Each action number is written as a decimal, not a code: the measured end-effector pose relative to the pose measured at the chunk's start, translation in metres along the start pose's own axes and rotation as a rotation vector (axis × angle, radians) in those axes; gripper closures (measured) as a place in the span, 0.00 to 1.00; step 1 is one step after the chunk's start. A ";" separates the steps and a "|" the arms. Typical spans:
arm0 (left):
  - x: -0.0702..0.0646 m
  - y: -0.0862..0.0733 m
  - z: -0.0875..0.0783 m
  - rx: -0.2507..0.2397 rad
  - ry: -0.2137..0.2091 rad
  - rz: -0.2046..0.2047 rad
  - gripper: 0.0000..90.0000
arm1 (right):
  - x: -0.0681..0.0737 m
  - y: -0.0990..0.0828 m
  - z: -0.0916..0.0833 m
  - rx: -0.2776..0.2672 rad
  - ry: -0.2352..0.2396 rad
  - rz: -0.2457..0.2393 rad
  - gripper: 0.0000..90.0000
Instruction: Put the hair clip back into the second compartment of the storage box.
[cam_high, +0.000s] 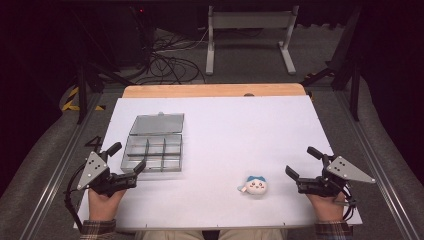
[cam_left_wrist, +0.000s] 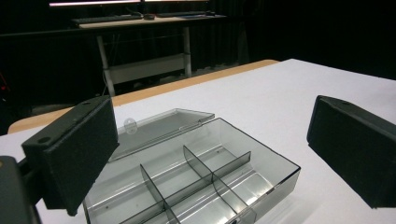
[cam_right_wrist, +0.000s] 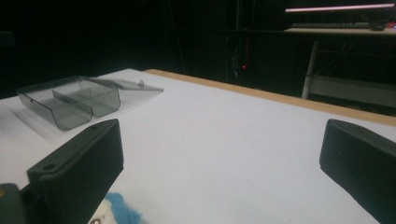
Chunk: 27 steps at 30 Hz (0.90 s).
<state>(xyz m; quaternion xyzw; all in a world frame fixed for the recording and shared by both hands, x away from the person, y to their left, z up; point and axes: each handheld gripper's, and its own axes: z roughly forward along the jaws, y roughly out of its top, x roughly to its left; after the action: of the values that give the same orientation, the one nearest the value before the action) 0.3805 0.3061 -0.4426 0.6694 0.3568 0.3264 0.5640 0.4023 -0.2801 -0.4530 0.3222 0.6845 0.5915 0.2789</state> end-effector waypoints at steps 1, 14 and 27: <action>0.000 0.000 0.000 0.005 -0.005 -0.001 0.03 | 0.000 0.000 0.000 0.000 0.000 0.000 0.00; -0.001 -0.001 0.003 0.039 -0.022 0.004 0.03 | 0.023 -0.001 0.028 0.207 0.125 -0.074 0.00; 0.001 -0.001 0.001 0.033 -0.027 -0.010 0.03 | 0.039 -0.005 0.044 0.321 0.181 -0.101 0.01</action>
<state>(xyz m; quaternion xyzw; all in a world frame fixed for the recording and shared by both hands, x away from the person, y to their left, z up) 0.3820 0.3063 -0.4434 0.6813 0.3578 0.3083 0.5593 0.4109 -0.2230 -0.4646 0.2733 0.8076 0.4866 0.1906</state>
